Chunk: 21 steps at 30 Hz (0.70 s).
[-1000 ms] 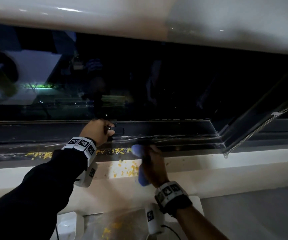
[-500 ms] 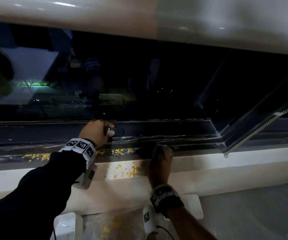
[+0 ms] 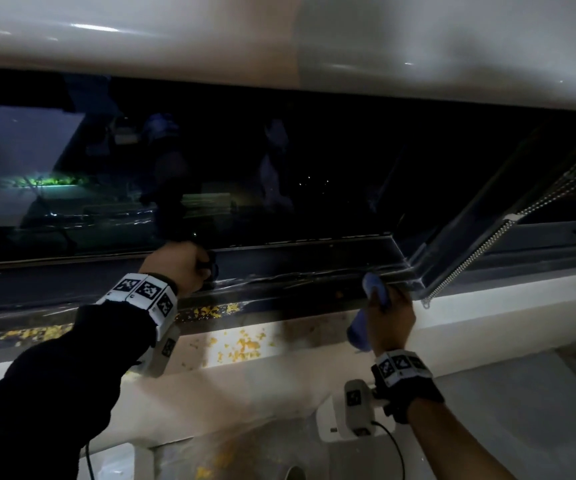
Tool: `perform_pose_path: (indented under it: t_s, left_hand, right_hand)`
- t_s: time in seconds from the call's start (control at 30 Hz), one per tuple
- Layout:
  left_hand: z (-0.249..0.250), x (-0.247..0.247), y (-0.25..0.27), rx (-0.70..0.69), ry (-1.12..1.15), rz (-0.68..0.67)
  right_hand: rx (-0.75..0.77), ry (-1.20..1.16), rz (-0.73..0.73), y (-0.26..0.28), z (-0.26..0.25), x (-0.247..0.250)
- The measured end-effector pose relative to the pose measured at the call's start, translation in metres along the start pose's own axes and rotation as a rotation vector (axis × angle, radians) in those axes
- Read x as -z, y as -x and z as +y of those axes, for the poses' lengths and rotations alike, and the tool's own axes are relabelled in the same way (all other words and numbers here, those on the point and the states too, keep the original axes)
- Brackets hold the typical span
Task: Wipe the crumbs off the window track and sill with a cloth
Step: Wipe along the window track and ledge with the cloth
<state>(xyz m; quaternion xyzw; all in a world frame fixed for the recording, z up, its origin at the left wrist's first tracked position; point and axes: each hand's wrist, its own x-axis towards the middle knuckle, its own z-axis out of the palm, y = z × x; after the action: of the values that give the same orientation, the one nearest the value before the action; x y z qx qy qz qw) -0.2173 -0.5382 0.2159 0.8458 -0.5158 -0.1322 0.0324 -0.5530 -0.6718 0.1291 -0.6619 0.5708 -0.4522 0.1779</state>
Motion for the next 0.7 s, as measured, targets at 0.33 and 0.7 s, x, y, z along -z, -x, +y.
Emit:
perform_pose_path:
  t_s: [0.33, 0.7]
  left_hand:
    - [0.03, -0.001, -0.008, -0.023, 0.065, -0.061]
    - [0.064, -0.018, -0.012, -0.076, -0.045, 0.006]
  right_hand:
    - [-0.087, 0.182, 0.059, -0.044, 0.06, 0.003]
    - [-0.085, 0.069, -0.022, -0.014, 0.051, -0.041]
